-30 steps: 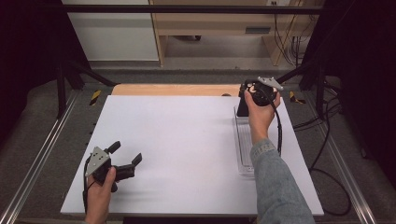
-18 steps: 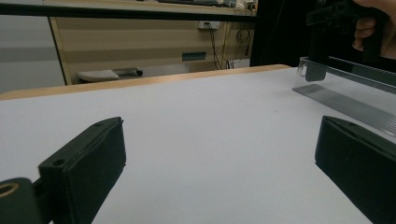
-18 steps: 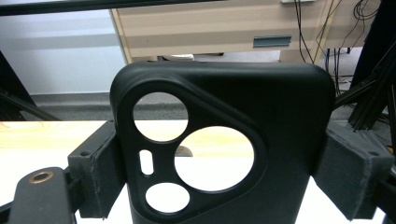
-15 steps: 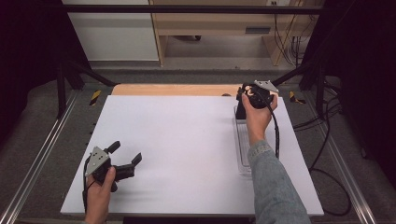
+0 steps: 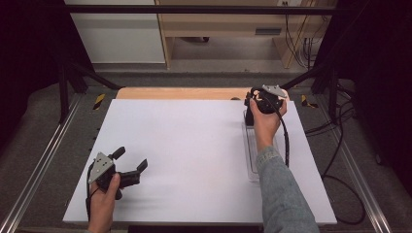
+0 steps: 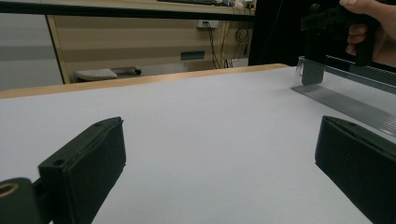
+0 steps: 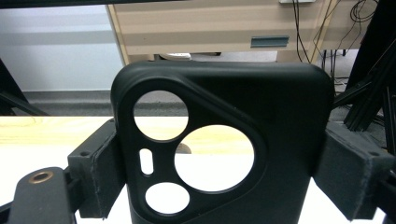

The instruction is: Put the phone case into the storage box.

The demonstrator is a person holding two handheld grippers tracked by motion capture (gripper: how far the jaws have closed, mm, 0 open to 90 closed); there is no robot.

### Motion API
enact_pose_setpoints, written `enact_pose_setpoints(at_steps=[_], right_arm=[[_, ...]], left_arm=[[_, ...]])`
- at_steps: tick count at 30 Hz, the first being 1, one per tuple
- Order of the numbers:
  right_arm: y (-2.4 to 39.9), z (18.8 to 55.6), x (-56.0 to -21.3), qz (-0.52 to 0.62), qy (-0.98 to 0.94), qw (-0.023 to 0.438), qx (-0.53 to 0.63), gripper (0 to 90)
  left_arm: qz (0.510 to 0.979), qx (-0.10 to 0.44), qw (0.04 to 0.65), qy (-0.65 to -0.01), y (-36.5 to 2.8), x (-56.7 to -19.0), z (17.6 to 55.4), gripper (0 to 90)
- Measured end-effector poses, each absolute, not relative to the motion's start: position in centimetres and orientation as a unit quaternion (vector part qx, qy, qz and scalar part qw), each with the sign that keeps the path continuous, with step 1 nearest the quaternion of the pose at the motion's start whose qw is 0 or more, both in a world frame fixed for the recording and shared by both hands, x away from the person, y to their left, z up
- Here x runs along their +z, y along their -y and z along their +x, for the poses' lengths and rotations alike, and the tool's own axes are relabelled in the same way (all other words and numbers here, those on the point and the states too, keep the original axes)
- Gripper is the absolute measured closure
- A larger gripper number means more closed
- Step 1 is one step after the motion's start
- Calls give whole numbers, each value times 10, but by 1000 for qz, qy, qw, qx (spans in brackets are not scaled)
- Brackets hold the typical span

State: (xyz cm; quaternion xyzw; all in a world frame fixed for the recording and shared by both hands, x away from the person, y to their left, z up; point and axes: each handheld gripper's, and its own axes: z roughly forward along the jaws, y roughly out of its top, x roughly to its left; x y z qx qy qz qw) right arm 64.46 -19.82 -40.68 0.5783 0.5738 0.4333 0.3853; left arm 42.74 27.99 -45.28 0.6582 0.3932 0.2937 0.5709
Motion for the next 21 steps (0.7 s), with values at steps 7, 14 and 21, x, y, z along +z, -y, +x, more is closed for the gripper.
enact_pose_setpoints(at_steps=[7, 14, 21], right_arm=[[198, 645, -411, 578, -577, 386, 429, 136], [198, 646, -412, 579, -575, 387, 429, 135], [197, 646, -414, 579, -576, 387, 429, 134]], left_arm=[[659, 294, 570, -393, -280, -453, 427, 19], [659, 294, 570, -393, -280, -453, 427, 19], [659, 294, 570, -393, -281, -453, 427, 19]])
